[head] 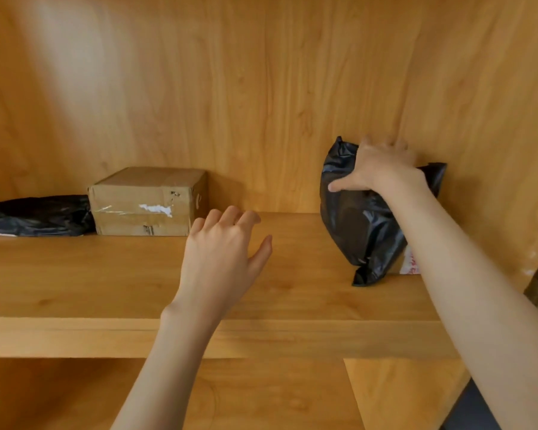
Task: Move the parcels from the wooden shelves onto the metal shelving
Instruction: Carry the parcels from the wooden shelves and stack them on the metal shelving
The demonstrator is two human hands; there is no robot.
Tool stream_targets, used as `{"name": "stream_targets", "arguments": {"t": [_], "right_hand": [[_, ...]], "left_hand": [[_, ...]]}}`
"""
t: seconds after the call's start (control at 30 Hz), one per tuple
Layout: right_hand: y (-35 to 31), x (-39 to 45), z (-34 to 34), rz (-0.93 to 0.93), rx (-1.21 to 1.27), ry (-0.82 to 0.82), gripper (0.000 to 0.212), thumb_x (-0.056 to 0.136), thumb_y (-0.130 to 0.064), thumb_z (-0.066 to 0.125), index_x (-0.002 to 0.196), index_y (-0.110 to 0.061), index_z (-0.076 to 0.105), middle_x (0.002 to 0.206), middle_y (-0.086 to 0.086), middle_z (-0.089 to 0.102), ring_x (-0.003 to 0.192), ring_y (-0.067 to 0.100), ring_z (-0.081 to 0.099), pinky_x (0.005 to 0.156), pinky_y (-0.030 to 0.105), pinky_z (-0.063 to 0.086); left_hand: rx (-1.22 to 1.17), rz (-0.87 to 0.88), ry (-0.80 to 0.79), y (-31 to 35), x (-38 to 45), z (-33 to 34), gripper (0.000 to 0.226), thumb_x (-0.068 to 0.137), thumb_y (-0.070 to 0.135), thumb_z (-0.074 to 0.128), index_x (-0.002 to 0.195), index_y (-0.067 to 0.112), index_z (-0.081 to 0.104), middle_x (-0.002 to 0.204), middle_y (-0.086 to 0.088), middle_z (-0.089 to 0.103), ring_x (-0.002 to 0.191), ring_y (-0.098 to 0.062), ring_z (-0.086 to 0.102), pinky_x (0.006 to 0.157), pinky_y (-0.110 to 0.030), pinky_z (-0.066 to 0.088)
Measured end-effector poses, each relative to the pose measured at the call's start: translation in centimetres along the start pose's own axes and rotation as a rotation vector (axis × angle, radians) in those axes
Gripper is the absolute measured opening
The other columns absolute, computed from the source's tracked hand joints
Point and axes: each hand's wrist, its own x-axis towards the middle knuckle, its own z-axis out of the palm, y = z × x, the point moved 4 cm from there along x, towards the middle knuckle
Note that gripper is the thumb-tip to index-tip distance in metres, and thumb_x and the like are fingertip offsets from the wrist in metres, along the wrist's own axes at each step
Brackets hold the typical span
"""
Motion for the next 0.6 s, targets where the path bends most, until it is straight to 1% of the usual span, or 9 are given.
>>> {"name": "stream_targets", "arguments": {"t": [0.07,0.13,0.17,0.27,0.37,0.43,0.47,0.53,0.6], "right_hand": [[-0.2,0.5,1.4,0.024,0.012,-0.111,0.118,0.070,-0.071,0.065,0.151,-0.007,0.008,0.147,0.017,0.033,0.131,0.036,0.038,0.098,0.041,0.038],[-0.8,0.2,2.6,0.019,0.012,-0.158,0.117,0.074,-0.066,0.066,0.152,-0.005,0.002,0.145,0.016,0.037,0.129,0.034,0.042,0.088,0.036,0.037],[-1.2,-0.1,3.1,0.010,-0.005,-0.149,0.115,0.077,-0.062,0.066,0.151,-0.004,0.000,0.145,0.017,0.038,0.128,0.035,0.042,0.090,0.037,0.037],[-2.1,-0.8,3.9,-0.006,-0.047,-0.062,0.109,0.081,-0.048,0.069,0.151,-0.003,-0.001,0.143,0.021,0.037,0.129,0.037,0.039,0.101,0.041,0.035],[-3.0,-1.1,4.2,-0.031,0.003,0.009,0.096,0.086,-0.031,0.068,0.151,-0.004,0.003,0.139,0.021,0.042,0.126,0.036,0.042,0.098,0.041,0.037],[-3.5,-1.2,4.3,-0.028,0.045,0.035,0.085,0.089,-0.015,0.063,0.151,-0.004,0.007,0.134,0.020,0.047,0.121,0.037,0.047,0.088,0.040,0.040],[-3.6,-1.3,4.3,-0.022,0.057,0.049,0.078,0.089,-0.009,0.061,0.150,-0.004,0.012,0.130,0.020,0.050,0.119,0.037,0.049,0.083,0.039,0.040],[-3.4,-1.4,4.2,-0.035,0.069,0.083,0.063,0.087,-0.002,0.060,0.142,-0.004,0.027,0.122,0.018,0.055,0.113,0.037,0.053,0.074,0.037,0.037],[-3.2,-1.7,4.0,-0.090,0.069,0.134,0.055,0.086,-0.004,0.063,0.134,-0.007,0.036,0.112,0.015,0.058,0.105,0.036,0.057,0.069,0.036,0.035]], "left_hand": [[-0.016,0.005,-0.003,-0.6,0.7,0.6,0.032,0.083,0.041,0.053,0.093,0.014,0.069,0.082,-0.002,0.066,0.072,-0.026,0.061,0.061,-0.035,0.047],[-0.038,0.013,-0.007,-1.1,1.2,1.2,0.032,0.083,0.041,0.054,0.093,0.015,0.069,0.082,-0.001,0.066,0.071,-0.025,0.061,0.061,-0.034,0.047],[-0.047,0.017,-0.010,-1.2,1.4,1.4,0.031,0.082,0.041,0.055,0.093,0.015,0.069,0.082,-0.001,0.066,0.071,-0.025,0.061,0.061,-0.034,0.047],[-0.064,0.036,-0.019,-1.7,1.7,2.1,0.031,0.082,0.040,0.055,0.094,0.015,0.069,0.083,-0.001,0.066,0.071,-0.025,0.061,0.061,-0.034,0.046],[-0.079,0.048,-0.030,-2.2,1.9,2.5,0.031,0.082,0.040,0.055,0.094,0.015,0.069,0.084,-0.001,0.067,0.072,-0.025,0.062,0.062,-0.034,0.047],[-0.090,0.051,-0.041,-2.5,2.0,2.8,0.031,0.082,0.040,0.055,0.094,0.015,0.069,0.084,-0.001,0.067,0.073,-0.025,0.062,0.062,-0.033,0.047],[-0.096,0.053,-0.049,-2.6,2.0,3.0,0.031,0.082,0.041,0.055,0.094,0.015,0.069,0.084,-0.001,0.067,0.073,-0.025,0.062,0.062,-0.033,0.047],[-0.109,0.058,-0.057,-2.8,2.0,3.0,0.032,0.082,0.041,0.054,0.094,0.016,0.069,0.084,-0.001,0.067,0.073,-0.024,0.062,0.063,-0.033,0.047],[-0.126,0.060,-0.055,-3.0,2.0,2.7,0.033,0.082,0.042,0.054,0.096,0.016,0.068,0.085,-0.001,0.066,0.073,-0.025,0.062,0.063,-0.034,0.048]]}}
